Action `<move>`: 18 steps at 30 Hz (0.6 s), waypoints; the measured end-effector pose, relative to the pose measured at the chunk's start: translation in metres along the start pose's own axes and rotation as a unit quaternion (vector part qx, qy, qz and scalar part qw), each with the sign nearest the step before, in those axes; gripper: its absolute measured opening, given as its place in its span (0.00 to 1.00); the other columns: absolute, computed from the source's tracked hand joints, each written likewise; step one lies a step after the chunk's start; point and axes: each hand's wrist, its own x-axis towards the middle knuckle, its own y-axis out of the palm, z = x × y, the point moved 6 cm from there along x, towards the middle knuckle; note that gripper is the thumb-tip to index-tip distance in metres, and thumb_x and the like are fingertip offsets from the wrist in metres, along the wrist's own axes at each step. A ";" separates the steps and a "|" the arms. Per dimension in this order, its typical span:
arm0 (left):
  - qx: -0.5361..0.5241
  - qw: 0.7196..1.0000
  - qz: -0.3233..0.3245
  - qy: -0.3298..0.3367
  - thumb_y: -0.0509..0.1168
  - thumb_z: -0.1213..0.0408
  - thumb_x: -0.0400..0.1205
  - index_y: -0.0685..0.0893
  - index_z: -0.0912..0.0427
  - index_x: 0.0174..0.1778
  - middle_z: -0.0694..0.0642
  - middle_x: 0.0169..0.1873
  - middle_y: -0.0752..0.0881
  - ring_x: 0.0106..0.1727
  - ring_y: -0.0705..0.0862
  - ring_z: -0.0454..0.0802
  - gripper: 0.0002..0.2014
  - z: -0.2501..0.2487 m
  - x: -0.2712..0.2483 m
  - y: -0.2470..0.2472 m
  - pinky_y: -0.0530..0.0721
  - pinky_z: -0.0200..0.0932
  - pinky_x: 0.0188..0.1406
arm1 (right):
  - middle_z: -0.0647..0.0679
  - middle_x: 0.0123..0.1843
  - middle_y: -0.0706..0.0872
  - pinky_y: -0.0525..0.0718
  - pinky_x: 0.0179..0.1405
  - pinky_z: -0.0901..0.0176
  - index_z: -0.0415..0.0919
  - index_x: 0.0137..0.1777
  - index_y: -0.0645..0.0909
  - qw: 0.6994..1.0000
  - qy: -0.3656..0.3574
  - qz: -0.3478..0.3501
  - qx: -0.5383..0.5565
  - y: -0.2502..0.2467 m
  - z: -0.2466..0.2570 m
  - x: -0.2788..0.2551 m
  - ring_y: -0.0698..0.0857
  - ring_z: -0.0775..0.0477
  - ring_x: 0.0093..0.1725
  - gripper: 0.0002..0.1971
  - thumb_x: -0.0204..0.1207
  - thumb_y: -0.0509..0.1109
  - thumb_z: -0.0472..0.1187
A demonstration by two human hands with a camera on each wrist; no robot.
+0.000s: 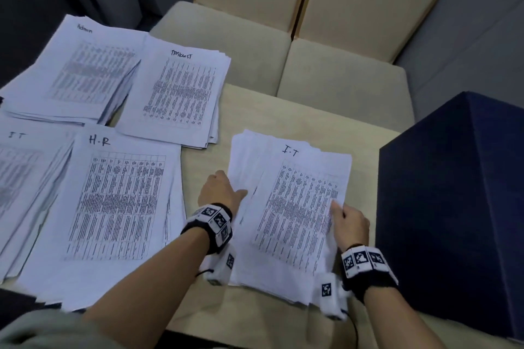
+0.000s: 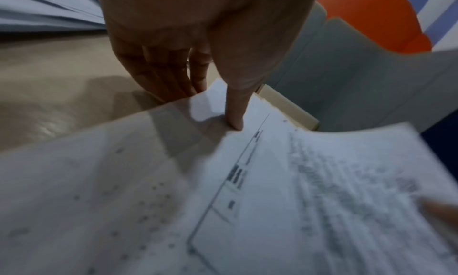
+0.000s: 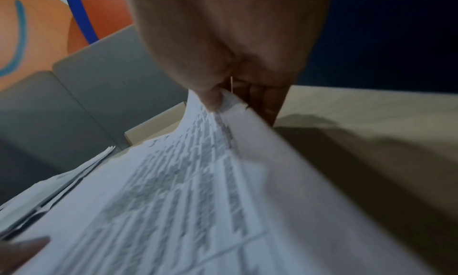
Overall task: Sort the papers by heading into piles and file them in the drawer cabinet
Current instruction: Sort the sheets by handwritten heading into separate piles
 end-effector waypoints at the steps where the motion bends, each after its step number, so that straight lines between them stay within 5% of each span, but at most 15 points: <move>1: 0.004 1.000 0.002 0.004 0.72 0.47 0.77 0.74 0.63 0.66 0.59 0.62 0.80 0.61 0.81 0.59 0.29 0.001 0.000 0.001 0.83 0.55 0.59 | 0.43 0.32 0.81 0.75 0.39 0.52 0.37 0.35 0.79 1.000 -0.001 -0.010 0.010 -0.005 -0.002 0.000 0.81 0.36 0.41 0.20 0.86 0.62 0.47; 4: -0.021 1.000 -0.003 0.014 0.74 0.50 0.77 0.74 0.62 0.61 0.60 0.58 0.82 0.57 0.82 0.60 0.26 0.003 0.002 0.001 0.84 0.54 0.56 | 0.49 0.43 0.87 0.81 0.51 0.55 0.41 0.53 0.85 0.991 0.012 -0.006 0.133 -0.013 -0.008 0.004 0.86 0.40 0.48 0.05 0.83 0.69 0.38; 6: -0.053 0.998 -0.013 0.017 0.76 0.53 0.75 0.72 0.62 0.57 0.61 0.53 0.83 0.53 0.83 0.61 0.25 0.004 0.002 -0.004 0.84 0.54 0.51 | 0.50 0.49 0.90 0.84 0.57 0.51 0.41 0.60 0.84 0.969 0.069 0.051 0.230 -0.006 -0.013 0.006 0.88 0.45 0.52 0.14 0.76 0.74 0.28; 10: -0.016 0.998 -0.038 0.043 0.75 0.54 0.77 0.71 0.61 0.59 0.60 0.52 0.81 0.50 0.82 0.59 0.24 0.005 0.001 -0.017 0.85 0.52 0.47 | 0.40 0.51 0.92 0.87 0.56 0.41 0.34 0.56 0.86 0.926 0.165 0.137 0.310 0.004 -0.012 -0.004 0.90 0.36 0.52 0.15 0.73 0.71 0.20; 13: 0.084 0.986 -0.086 0.112 0.71 0.47 0.77 0.73 0.59 0.59 0.55 0.54 0.77 0.53 0.79 0.54 0.24 -0.004 -0.001 -0.021 0.83 0.50 0.50 | 0.33 0.53 0.90 0.87 0.56 0.41 0.29 0.54 0.85 0.912 0.191 0.101 0.350 -0.002 -0.012 -0.011 0.89 0.32 0.52 0.15 0.70 0.68 0.18; 15: 0.106 0.983 -0.045 0.141 0.72 0.43 0.76 0.75 0.59 0.58 0.55 0.54 0.77 0.55 0.79 0.55 0.27 -0.008 0.001 -0.010 0.83 0.52 0.54 | 0.29 0.54 0.88 0.86 0.53 0.41 0.23 0.52 0.84 0.893 0.203 0.067 0.396 -0.002 -0.020 -0.014 0.87 0.30 0.52 0.11 0.70 0.67 0.19; 18: 0.111 0.988 0.020 0.107 0.73 0.41 0.74 0.76 0.61 0.62 0.57 0.58 0.78 0.59 0.79 0.56 0.31 -0.006 0.007 0.004 0.82 0.51 0.59 | 0.23 0.60 0.85 0.83 0.61 0.28 0.18 0.63 0.79 0.846 0.234 0.066 0.474 0.008 -0.033 -0.021 0.85 0.21 0.59 0.22 0.67 0.67 0.22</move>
